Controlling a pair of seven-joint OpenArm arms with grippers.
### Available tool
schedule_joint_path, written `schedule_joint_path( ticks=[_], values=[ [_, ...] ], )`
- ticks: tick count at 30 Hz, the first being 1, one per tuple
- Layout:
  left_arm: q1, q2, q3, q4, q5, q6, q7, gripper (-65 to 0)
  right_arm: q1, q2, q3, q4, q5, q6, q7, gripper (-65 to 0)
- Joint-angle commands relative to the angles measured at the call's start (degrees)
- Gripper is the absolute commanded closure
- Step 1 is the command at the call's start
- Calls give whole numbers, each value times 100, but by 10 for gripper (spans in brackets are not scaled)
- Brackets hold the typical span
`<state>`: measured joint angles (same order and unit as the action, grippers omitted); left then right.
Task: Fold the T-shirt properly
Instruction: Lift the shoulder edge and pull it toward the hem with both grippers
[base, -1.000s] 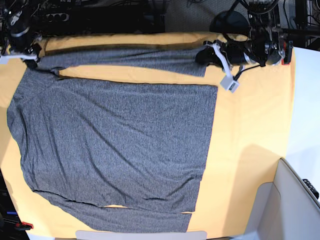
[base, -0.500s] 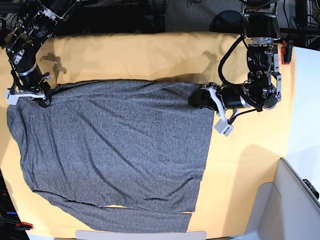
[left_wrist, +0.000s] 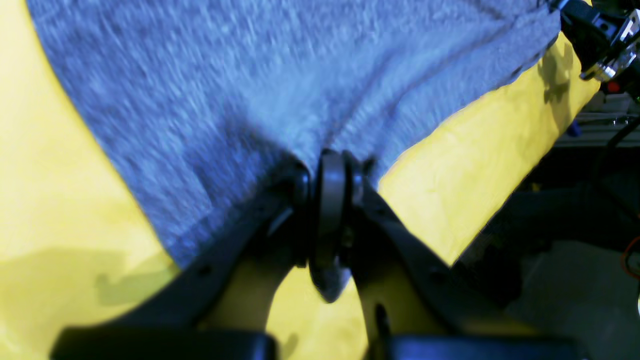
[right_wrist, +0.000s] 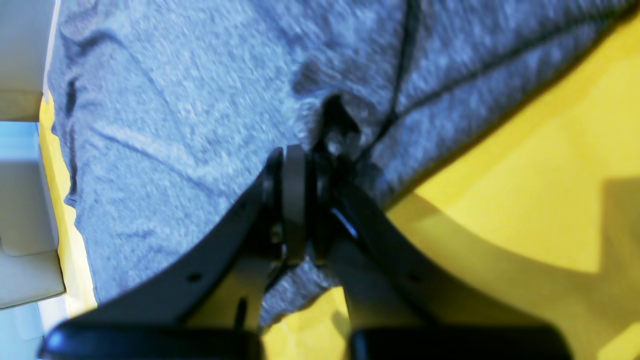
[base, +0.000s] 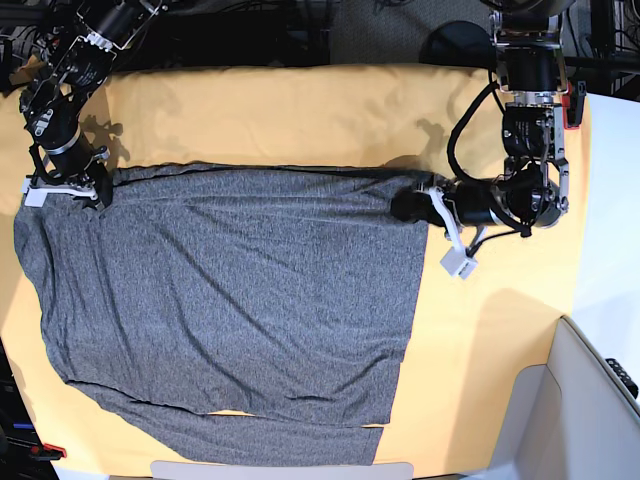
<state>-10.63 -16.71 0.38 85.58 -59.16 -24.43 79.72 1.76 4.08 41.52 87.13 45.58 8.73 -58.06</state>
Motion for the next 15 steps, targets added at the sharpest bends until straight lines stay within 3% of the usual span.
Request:
schedule_joint_path(
  ticks=[1, 6, 12, 15],
  values=[
    [-189, -57, -16, 97, -128, -6, -56, -6, 75, 80, 11, 100, 88, 45, 96, 0],
    [-189, -57, -7, 79, -120, -6, -65, -6, 31, 80, 11, 82, 88, 45, 580, 0],
    [-163, -57, -7, 62, -84, 3, -73, -7, 31, 71, -15, 56, 53, 45, 589, 0],
    [-93, -57, -7, 62, 206, 3, -73, -18, 31, 28, -24, 56, -246, 45, 589, 0]
  ],
)
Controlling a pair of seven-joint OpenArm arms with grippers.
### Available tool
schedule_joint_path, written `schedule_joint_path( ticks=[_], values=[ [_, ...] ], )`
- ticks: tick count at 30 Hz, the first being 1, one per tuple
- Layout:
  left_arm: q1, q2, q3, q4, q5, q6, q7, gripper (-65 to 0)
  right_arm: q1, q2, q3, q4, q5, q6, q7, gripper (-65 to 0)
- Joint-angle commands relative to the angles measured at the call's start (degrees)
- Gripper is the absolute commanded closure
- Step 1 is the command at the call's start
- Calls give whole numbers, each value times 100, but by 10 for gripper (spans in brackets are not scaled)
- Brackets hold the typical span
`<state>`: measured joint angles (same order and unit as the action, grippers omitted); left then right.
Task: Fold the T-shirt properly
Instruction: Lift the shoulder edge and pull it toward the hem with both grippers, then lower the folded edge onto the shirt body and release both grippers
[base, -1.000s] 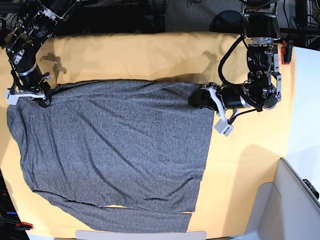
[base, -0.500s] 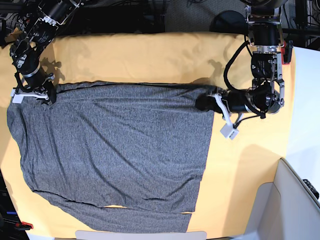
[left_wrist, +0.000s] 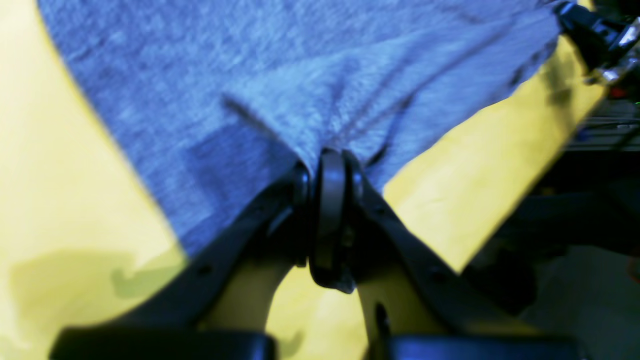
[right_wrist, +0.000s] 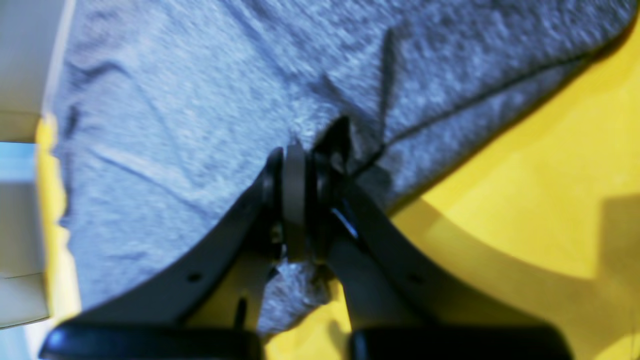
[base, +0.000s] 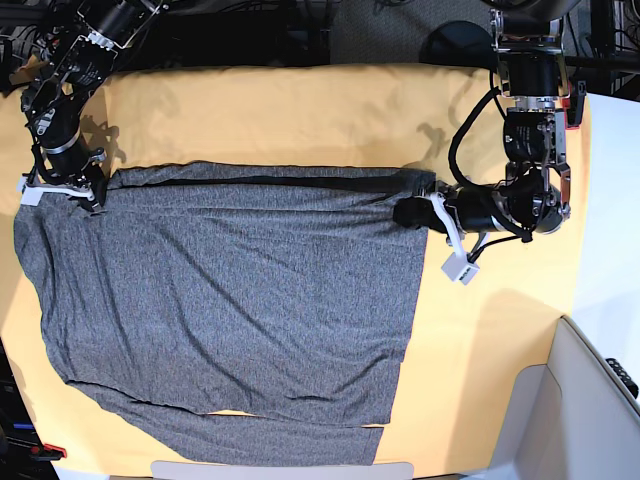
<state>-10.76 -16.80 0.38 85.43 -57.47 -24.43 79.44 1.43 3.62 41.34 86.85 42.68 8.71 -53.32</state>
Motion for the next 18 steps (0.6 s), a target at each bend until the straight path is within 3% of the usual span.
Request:
schedule_joint_path(
  ticks=[1, 5, 7, 13, 18],
  values=[
    [-53, -39, -7, 77, 134, 3, -45, -35, 63, 73, -42, 84, -79, 48, 114, 0],
    [-27, -39, -7, 77, 354, 3, -45, -166, 63, 91, -200, 84, -413, 48, 114, -9],
    [-27, -39, -25, 77, 371, 21, -45, -205, 63, 82, -200, 84, -439, 48, 114, -59],
    [-27, -39, -16, 77, 371, 29, -45, -205, 63, 117, -350, 120, -448, 56, 97, -285],
    [-27, -144, -43, 77, 363, 38, -36, -205, 55, 188, -314, 401, -421, 56, 97, -298]
  ],
)
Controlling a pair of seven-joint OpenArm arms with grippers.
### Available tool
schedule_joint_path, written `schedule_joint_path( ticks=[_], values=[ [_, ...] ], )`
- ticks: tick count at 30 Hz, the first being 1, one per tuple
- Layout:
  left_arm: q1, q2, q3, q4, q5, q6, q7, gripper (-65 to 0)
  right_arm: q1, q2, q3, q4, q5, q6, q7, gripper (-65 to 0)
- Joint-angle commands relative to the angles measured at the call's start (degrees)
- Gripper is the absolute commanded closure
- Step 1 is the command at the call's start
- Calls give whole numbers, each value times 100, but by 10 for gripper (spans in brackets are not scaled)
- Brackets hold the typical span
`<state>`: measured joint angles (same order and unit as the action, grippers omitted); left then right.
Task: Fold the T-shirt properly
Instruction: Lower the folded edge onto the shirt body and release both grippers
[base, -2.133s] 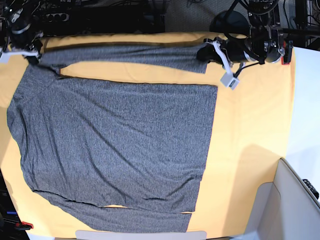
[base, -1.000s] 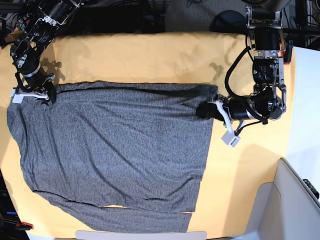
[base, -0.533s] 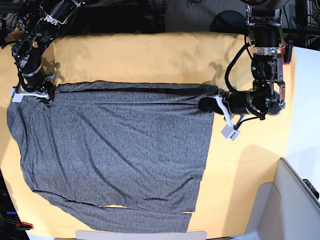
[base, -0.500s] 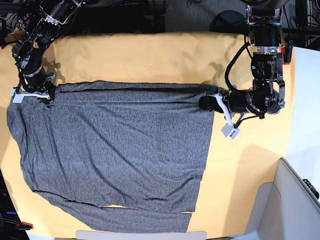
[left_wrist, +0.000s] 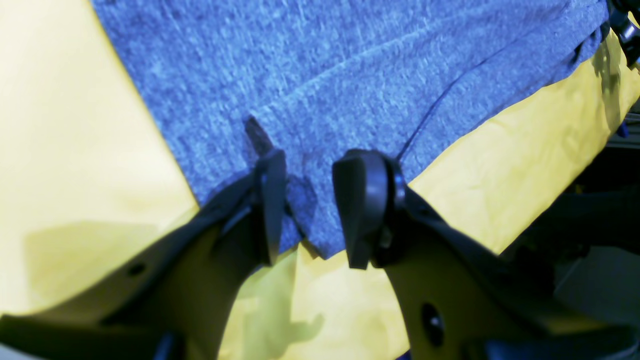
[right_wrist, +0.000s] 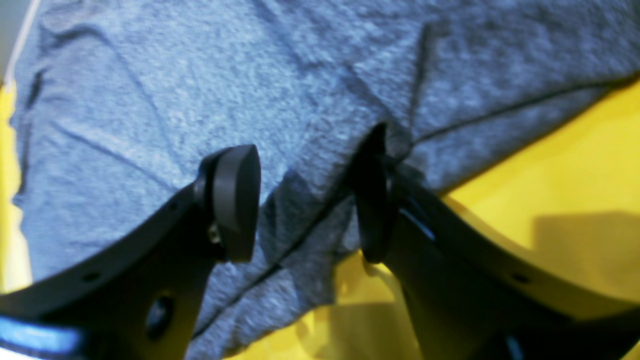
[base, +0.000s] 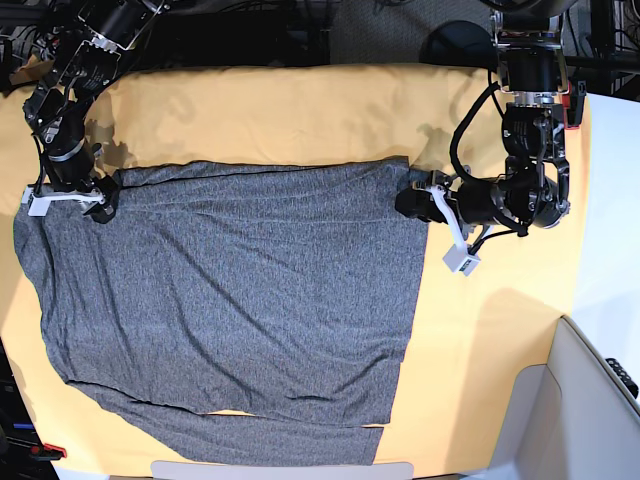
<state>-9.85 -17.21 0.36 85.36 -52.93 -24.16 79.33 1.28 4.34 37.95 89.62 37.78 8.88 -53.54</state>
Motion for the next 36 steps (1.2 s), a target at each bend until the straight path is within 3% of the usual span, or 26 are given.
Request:
schedule_joint_path(
  ticks=[1, 10, 15, 21, 26, 36],
  values=[
    [-119, -121, -40, 84, -92, 12, -25, -205, 35, 133, 33, 273, 68, 39, 119, -298],
    [-13, -156, -40, 92, -92, 12, -25, -205, -264, 63, 754, 1301, 578, 30, 119, -298],
    [40, -164, -40, 92, -92, 12, -25, -205, -422, -95, 1580, 1257, 728, 30, 119, -298],
    [154, -164, -40, 92, -92, 12, -34, -205, -247, 10, 2222, 493, 728, 30, 136, -298],
    [163, -164, -40, 92, -92, 12, -34, -205, 52, 221, 2328, -325, 745, 30, 136, -298],
    [171, -164, -40, 92, -92, 12, -34, -205, 501, 353, 2310, -510, 710, 30, 136, -298]
  ],
)
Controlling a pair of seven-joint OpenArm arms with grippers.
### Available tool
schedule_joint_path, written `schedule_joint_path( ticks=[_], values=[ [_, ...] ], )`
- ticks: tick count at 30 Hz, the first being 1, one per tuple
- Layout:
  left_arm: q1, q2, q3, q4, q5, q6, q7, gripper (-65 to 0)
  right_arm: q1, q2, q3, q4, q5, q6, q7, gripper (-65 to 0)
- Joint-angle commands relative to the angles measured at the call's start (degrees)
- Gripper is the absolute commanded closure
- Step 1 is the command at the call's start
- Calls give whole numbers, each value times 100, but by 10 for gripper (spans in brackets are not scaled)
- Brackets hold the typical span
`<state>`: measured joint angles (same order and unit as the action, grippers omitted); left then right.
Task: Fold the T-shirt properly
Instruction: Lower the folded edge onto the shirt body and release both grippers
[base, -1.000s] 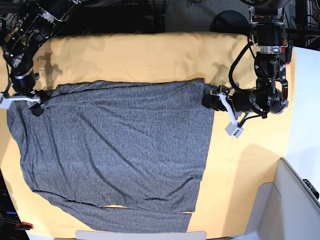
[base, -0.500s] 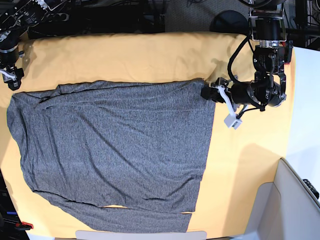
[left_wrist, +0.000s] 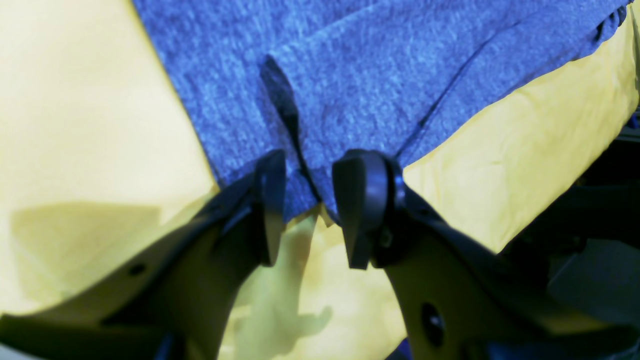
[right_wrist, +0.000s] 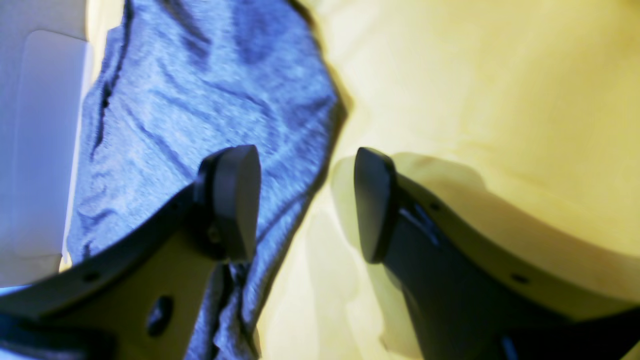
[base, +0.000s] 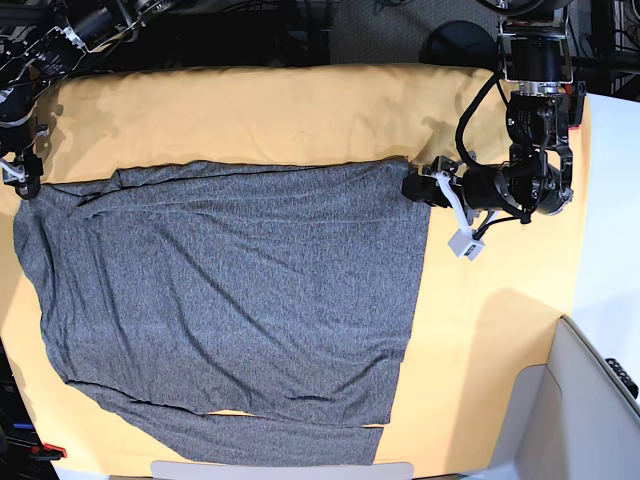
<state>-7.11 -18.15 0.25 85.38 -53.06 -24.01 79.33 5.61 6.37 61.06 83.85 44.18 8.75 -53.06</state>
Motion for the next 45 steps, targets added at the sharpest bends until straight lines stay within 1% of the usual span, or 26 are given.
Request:
schedule_joint_path(
  ticks=[1, 2, 5, 8, 12, 18, 21, 22, 24, 26, 27, 31, 33, 35, 39, 45],
  values=[
    [-75, -70, -30, 90, -79, -3, -34, -205, 77, 158, 0, -21, 70, 43, 97, -298],
    [-49, -70, -30, 90, -79, -3, -34, -205, 147, 176, 17, -117, 70, 43, 97, -298],
    [-40, -70, -30, 90, -79, -3, -34, -205, 279, 378, 26, -592, 70, 43, 97, -298],
    [-40, -70, -30, 90, -79, -3, -34, -205, 411, 510, 9, -1049, 70, 43, 229, -298],
    [-40, -70, -30, 90, -79, -3, -34, -205, 446, 536, -62, -1260, 70, 43, 466, -298],
    [-40, -70, -47, 90, -79, -3, -34, -205, 543, 536, -431, -1278, 70, 8, 475, -298],
    [4, -132, -328, 90, -79, 5, -34, -205, 543, 519, -607, -1278, 70, 8, 537, -296],
    [56, -141, -434, 90, -70, 5, -34, -205, 543, 519, -660, -1278, 70, 8, 572, -288],
    [118, -158, -619, 90, -70, 5, -16, -205, 543, 528, -747, -1287, 70, 8, 598, -237],
    [144, -220, -794, 90, -70, 5, 19, -205, 525, 528, -756, -1287, 70, 8, 598, -143],
    [215, -255, -856, 90, -70, 5, 19, -205, 525, 528, -765, -1287, 70, 26, 598, -114],
    [294, -264, -1014, 2, -70, 58, -16, -207, 508, 528, -906, -1287, 70, 26, 598, -118],
    [294, -255, -1084, -349, -70, 313, -34, -208, 499, 528, -985, -1287, 70, 26, 598, -115],
    [250, -246, -1093, -824, -114, 419, -43, -211, 499, 519, -1011, -1287, 70, 26, 598, -105],
    [241, -123, -1058, -1255, -123, 419, -245, -238, 499, 501, -1011, -1287, 70, 26, 598, -82],
    [241, 53, -1041, -1246, -132, 419, -245, -243, 490, 501, -1011, -1287, 70, 26, 598, -83]
  ],
)
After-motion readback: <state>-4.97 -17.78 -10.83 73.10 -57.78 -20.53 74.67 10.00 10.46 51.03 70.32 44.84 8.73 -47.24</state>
